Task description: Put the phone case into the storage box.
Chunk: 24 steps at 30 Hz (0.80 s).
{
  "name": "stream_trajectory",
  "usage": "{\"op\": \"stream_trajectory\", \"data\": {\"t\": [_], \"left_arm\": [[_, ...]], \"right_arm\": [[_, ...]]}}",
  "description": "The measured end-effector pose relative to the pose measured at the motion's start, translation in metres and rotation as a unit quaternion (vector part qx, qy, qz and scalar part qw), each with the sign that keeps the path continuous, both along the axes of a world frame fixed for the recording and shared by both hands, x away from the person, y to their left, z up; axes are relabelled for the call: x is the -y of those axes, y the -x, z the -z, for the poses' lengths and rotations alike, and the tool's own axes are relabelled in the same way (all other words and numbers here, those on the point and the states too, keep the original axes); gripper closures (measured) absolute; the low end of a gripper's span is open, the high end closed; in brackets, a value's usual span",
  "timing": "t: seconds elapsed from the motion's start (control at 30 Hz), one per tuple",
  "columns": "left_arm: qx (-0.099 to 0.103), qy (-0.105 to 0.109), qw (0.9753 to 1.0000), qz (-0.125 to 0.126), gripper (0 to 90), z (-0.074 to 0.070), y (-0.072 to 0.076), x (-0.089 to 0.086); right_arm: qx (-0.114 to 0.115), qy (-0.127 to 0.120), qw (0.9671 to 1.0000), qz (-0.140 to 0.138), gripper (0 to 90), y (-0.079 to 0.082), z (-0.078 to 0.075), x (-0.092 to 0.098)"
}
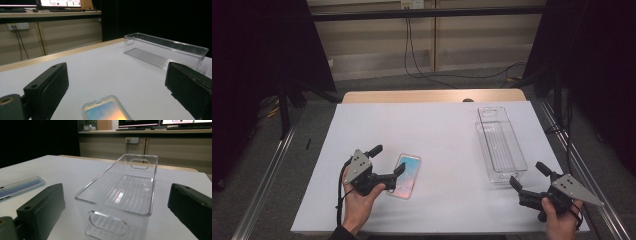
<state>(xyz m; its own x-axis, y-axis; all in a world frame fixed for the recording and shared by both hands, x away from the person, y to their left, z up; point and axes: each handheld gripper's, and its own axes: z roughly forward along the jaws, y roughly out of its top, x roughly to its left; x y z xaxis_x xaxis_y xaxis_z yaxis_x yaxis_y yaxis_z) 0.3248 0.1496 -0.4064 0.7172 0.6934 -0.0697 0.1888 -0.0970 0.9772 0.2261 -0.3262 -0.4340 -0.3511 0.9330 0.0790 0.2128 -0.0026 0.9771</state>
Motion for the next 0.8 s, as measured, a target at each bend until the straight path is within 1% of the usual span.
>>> {"op": "stream_trajectory", "data": {"t": [0.03, 0.07, 0.1, 0.13, 0.17, 0.2, 0.23, 0.27, 0.4, 0.43, 0.47, 0.5, 0.53, 0.57, 0.6, 0.63, 0.67, 0.7, 0.73, 0.77, 0.8], "left_arm": [[0.004, -0.007, 1.0000, -0.001, 4.9, -0.001, -0.002, 0.002], [0.004, -0.007, 1.0000, -0.001, 4.9, -0.001, -0.002, 0.002], [0.005, -0.016, 0.9999, 0.002, 4.9, -0.002, -0.006, 0.006], [0.005, -0.016, 0.9999, 0.002, 4.9, -0.002, -0.006, 0.006], [0.002, -0.015, 0.9999, 0.004, 4.9, -0.003, -0.008, 0.008], [-0.005, -0.013, 0.9999, 0.010, 5.0, -0.005, -0.013, 0.012], [-0.005, -0.013, 0.9999, 0.010, 5.8, -0.005, -0.013, 0.012], [-0.014, -0.018, 0.9996, 0.017, 8.2, -0.007, -0.017, 0.018], [-0.012, -0.007, 0.9997, 0.021, 8.3, -0.010, -0.022, 0.026], [-0.011, -0.007, 0.9996, 0.023, 7.5, -0.010, -0.024, 0.028], [-0.013, -0.017, 0.9992, 0.032, 7.8, -0.011, -0.028, 0.032], [-0.013, -0.017, 0.9992, 0.032, 8.4, -0.011, -0.028, 0.032], [-0.030, -0.025, 0.9983, 0.044, 9.4, -0.010, -0.033, 0.034], [-0.041, -0.030, 0.9975, 0.049, 9.9, -0.009, -0.035, 0.036], [-0.045, -0.040, 0.9966, 0.056, 10.0, -0.008, -0.036, 0.037], [-0.045, -0.040, 0.9966, 0.056, 11.4, -0.008, -0.036, 0.037], [-0.056, -0.053, 0.9944, 0.073, 14.6, -0.006, -0.037, 0.039], [-0.064, -0.059, 0.9932, 0.078, 16.8, -0.005, -0.037, 0.040], [-0.062, -0.064, 0.9930, 0.077, 19.3, -0.005, -0.036, 0.041], [-0.062, -0.064, 0.9930, 0.077, 21.7, -0.005, -0.036, 0.041], [-0.062, -0.068, 0.9925, 0.081, 28.6, -0.006, -0.035, 0.043]], "right_arm": [[0.000, 0.000, 1.0000, 0.000, 0.3, 0.000, 0.000, 0.000], [0.001, 0.000, 1.0000, 0.000, 0.3, 0.000, 0.000, 0.000], [0.001, 0.000, 1.0000, 0.000, 0.3, 0.000, 0.000, 0.000], [0.001, 0.000, 1.0000, 0.000, 0.3, 0.000, 0.000, 0.000], [0.001, 0.001, 1.0000, 0.000, 0.3, 0.000, 0.000, 0.000], [0.003, 0.001, 1.0000, 0.000, 0.3, 0.000, 0.000, 0.000], [0.003, 0.001, 1.0000, 0.000, 0.3, 0.000, 0.000, 0.000], [0.001, 0.000, 1.0000, 0.000, 0.3, 0.000, 0.000, 0.000], [0.001, 0.000, 1.0000, 0.000, 0.3, 0.000, 0.000, 0.000], [0.000, -0.001, 1.0000, 0.001, 0.3, 0.000, 0.000, 0.000], [0.001, 0.000, 1.0000, 0.000, 0.3, 0.001, 0.000, 0.000], [0.001, 0.000, 1.0000, 0.000, 0.3, 0.001, 0.000, 0.000], [0.001, -0.001, 1.0000, 0.001, 0.3, 0.001, 0.000, 0.000], [0.000, -0.002, 1.0000, 0.001, 0.3, 0.001, 0.000, 0.000], [0.000, 0.000, 1.0000, 0.001, 0.4, 0.001, 0.000, 0.001], [0.000, 0.000, 1.0000, 0.001, 0.4, 0.001, 0.000, 0.001], [0.001, 0.002, 1.0000, -0.001, 0.4, 0.002, 0.000, 0.001], [0.000, 0.002, 1.0000, 0.000, 0.4, 0.002, 0.000, 0.001], [0.001, 0.002, 1.0000, 0.001, 0.4, 0.002, 0.000, 0.001], [0.001, 0.002, 1.0000, 0.001, 0.4, 0.002, 0.000, 0.001], [0.002, 0.000, 1.0000, 0.002, 0.4, 0.003, 0.000, 0.001]]}}
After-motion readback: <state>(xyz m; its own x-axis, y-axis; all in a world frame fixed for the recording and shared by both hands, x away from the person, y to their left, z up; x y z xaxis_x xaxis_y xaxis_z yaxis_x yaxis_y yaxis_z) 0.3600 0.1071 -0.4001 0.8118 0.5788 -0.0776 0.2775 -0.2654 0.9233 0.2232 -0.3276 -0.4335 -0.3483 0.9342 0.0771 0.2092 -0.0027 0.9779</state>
